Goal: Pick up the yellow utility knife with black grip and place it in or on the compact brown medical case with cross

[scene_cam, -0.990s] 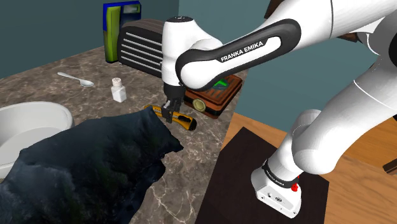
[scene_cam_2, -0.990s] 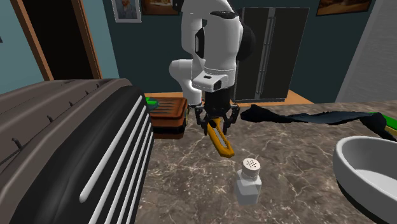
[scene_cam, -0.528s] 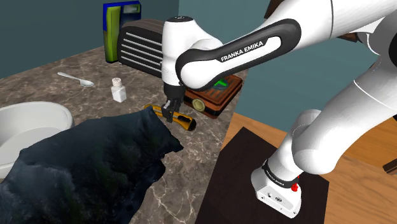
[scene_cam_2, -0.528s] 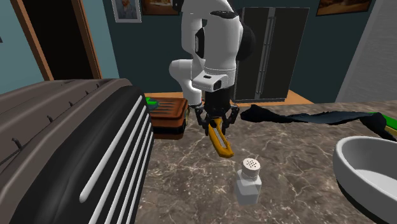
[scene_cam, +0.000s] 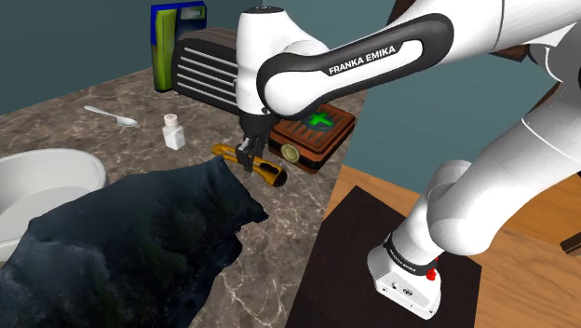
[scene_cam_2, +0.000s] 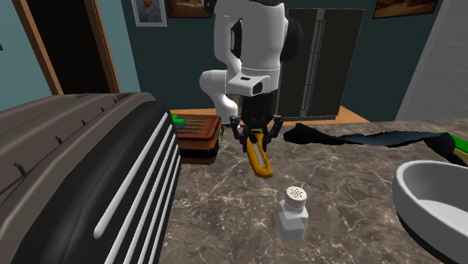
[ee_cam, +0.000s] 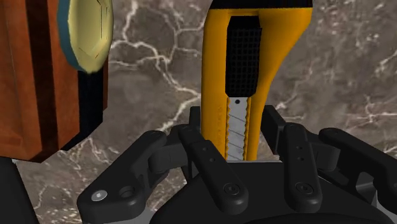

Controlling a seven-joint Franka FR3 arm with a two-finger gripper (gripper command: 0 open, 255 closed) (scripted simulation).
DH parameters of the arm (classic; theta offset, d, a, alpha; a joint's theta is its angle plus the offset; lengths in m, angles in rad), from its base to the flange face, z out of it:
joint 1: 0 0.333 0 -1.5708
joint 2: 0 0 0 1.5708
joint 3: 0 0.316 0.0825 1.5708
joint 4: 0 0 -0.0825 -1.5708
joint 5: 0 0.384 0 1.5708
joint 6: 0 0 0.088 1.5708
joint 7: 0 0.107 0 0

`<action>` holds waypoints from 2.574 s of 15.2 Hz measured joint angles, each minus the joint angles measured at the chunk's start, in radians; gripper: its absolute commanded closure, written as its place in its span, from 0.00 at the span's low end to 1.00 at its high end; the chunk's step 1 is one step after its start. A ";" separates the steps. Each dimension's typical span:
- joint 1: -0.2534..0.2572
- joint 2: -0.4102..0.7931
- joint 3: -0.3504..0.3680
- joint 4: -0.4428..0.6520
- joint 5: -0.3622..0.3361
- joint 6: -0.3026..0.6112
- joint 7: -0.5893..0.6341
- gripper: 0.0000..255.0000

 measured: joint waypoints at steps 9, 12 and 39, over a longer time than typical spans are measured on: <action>-0.001 -0.045 -0.008 0.080 0.008 -0.123 -0.010 1.00; -0.001 -0.054 -0.009 0.109 0.009 -0.162 -0.011 1.00; -0.098 -0.228 -0.204 0.153 -0.034 -0.382 -0.282 1.00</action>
